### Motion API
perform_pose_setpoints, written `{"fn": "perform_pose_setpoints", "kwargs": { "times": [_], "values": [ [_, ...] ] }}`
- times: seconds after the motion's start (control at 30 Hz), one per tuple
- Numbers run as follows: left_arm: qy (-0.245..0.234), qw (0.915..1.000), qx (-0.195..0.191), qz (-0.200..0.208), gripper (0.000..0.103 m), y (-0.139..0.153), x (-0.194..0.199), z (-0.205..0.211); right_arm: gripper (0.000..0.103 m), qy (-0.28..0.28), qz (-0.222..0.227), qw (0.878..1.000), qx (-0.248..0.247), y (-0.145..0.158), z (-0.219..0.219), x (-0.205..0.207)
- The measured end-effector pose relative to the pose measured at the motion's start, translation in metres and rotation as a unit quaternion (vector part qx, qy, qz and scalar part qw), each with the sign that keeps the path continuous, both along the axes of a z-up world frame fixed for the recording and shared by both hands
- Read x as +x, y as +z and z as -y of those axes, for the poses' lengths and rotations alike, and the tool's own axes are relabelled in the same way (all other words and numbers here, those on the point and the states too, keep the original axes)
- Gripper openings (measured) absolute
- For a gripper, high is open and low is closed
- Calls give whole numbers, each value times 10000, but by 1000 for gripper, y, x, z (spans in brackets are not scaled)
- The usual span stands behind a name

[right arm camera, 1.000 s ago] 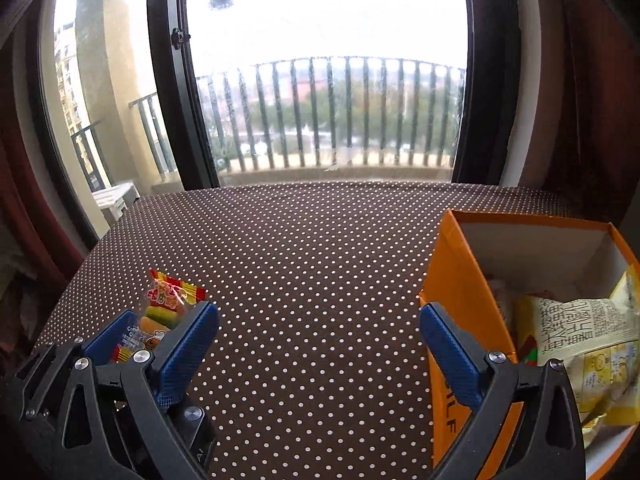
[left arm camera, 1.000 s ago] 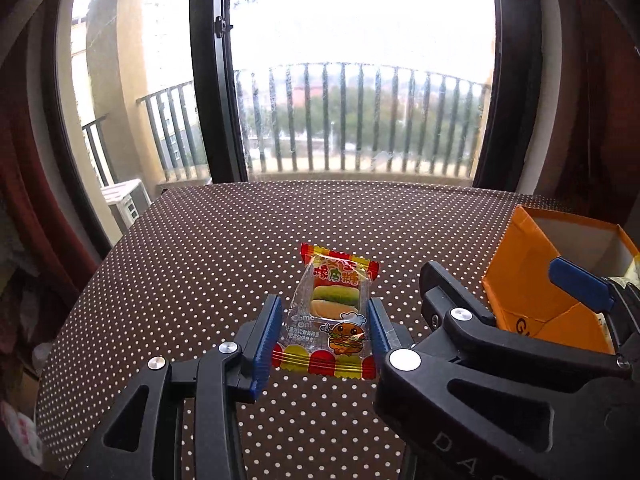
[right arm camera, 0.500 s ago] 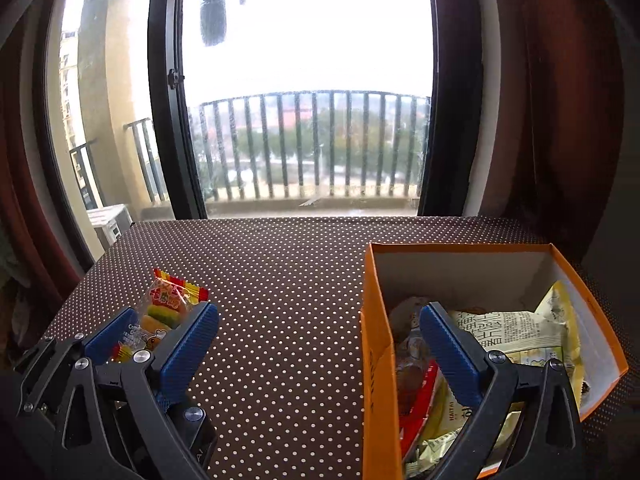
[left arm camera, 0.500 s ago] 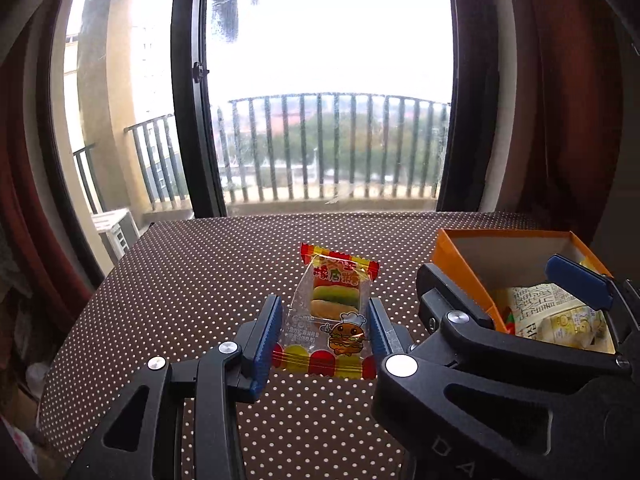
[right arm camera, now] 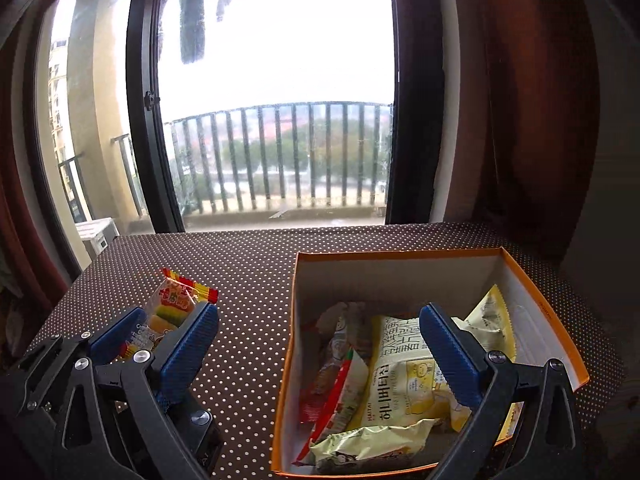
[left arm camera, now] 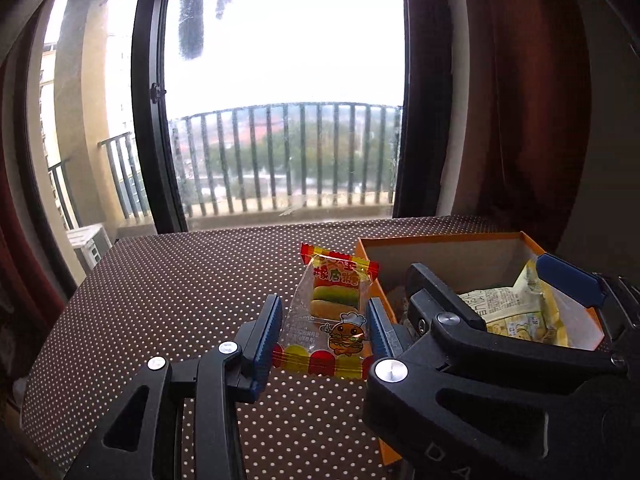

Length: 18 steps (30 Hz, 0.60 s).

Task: Organize snacks
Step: 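Lift the candy with the left tool and carry it over the shoebox, then lower the candy into the shoebox and open the left tool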

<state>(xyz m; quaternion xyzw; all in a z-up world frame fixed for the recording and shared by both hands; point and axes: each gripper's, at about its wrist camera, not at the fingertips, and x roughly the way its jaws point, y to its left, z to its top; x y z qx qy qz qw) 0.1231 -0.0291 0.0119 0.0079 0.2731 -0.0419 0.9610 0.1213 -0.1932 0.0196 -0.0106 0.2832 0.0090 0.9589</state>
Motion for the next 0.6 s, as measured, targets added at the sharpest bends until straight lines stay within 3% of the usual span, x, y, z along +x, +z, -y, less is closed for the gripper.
{"fn": "perform_pose_setpoints", "kwargs": {
  "times": [0.6],
  "values": [
    [-585, 9981, -30, -170, 43, -19, 21, 70, 102, -337, -32, 9994, 115, -14, 85, 3]
  ]
}}
